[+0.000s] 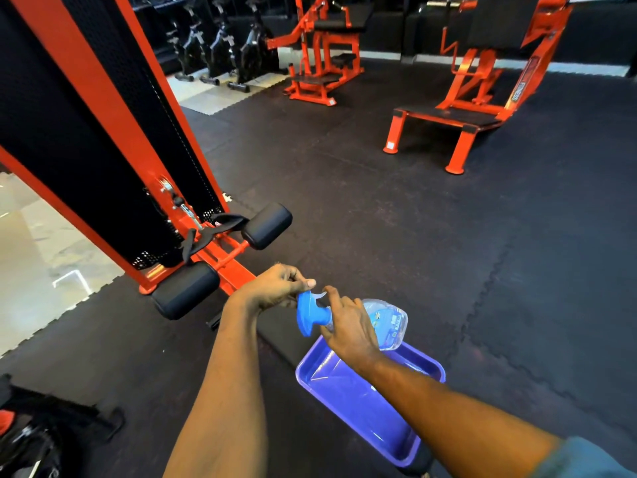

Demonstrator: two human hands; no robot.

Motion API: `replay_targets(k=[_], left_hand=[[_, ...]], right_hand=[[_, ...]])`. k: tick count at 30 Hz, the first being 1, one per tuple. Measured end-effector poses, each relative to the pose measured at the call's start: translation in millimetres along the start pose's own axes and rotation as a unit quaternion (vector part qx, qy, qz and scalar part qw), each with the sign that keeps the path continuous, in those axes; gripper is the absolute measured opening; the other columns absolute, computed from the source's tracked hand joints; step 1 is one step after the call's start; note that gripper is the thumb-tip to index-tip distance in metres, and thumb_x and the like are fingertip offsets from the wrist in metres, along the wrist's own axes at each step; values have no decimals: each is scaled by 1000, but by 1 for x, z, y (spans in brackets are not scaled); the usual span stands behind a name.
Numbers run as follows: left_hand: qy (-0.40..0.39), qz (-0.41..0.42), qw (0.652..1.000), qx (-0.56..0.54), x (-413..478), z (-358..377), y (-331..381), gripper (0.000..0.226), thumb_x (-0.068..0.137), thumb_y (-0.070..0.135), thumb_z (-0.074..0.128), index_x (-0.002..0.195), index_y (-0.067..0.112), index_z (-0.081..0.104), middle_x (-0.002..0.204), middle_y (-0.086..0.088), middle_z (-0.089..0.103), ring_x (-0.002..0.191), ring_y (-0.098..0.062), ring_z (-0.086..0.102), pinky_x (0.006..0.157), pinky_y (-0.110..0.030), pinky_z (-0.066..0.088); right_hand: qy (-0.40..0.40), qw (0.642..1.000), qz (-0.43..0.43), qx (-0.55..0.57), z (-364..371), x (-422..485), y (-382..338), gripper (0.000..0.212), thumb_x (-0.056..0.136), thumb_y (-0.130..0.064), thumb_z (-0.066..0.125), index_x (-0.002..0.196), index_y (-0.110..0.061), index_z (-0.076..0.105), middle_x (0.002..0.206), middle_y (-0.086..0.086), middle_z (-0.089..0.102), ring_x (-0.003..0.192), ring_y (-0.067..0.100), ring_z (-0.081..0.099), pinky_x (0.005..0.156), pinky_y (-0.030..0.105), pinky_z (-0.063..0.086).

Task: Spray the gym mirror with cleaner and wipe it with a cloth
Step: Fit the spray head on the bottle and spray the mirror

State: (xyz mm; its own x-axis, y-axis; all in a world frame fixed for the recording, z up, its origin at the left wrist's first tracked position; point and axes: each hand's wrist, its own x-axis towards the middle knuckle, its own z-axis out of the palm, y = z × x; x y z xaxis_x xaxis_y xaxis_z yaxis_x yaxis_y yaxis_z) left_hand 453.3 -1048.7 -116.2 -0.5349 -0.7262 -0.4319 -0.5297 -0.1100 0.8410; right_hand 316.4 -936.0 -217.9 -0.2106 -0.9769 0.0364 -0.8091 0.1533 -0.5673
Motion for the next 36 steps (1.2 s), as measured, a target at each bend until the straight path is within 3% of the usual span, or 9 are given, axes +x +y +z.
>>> replay_targets(k=[7,11,15,20,27,36], left_hand=[[44,-13,996,79,8,2,0,30,96,25,75,78,12,55,64,-8,60,51,-11,54,47,-19,43],[87,-3,988,127,13,6,1,35,88,30,83,70,14,57,59,-4,61,55,-17,54,57,-28,43],[122,9,986,116,15,12,3,37,81,33,87,67,15,57,58,-2,62,58,-18,57,61,-32,44],[103,5,994,45,9,18,4,39,83,32,88,73,13,55,62,-9,65,55,-19,59,48,-25,45],[90,18,995,24,2,21,-1,33,89,17,83,76,9,53,66,-13,65,48,-10,58,44,-20,45],[117,48,990,58,4,22,-3,28,89,16,82,80,4,58,64,-7,65,47,-4,57,46,-18,45]], right_hand=[[29,998,1,-48,0,0,0,77,99,-27,67,161,-22,23,136,5,60,123,21,55,107,35,44],[32,998,15,-43,-1,1,-1,86,100,-27,65,165,-26,10,129,5,61,118,20,57,110,36,40],[34,998,17,-49,-1,1,1,78,100,-29,64,163,-24,18,134,3,61,122,19,57,113,34,38],[42,998,37,-5,-6,3,2,70,99,-30,66,158,-23,30,134,3,62,120,21,58,108,36,47],[13,999,45,16,-4,2,1,61,97,-34,70,149,-25,38,134,0,63,119,20,58,102,36,51],[18,999,39,26,1,2,-3,74,97,-33,68,158,-26,27,128,-1,67,115,19,63,108,34,44]])
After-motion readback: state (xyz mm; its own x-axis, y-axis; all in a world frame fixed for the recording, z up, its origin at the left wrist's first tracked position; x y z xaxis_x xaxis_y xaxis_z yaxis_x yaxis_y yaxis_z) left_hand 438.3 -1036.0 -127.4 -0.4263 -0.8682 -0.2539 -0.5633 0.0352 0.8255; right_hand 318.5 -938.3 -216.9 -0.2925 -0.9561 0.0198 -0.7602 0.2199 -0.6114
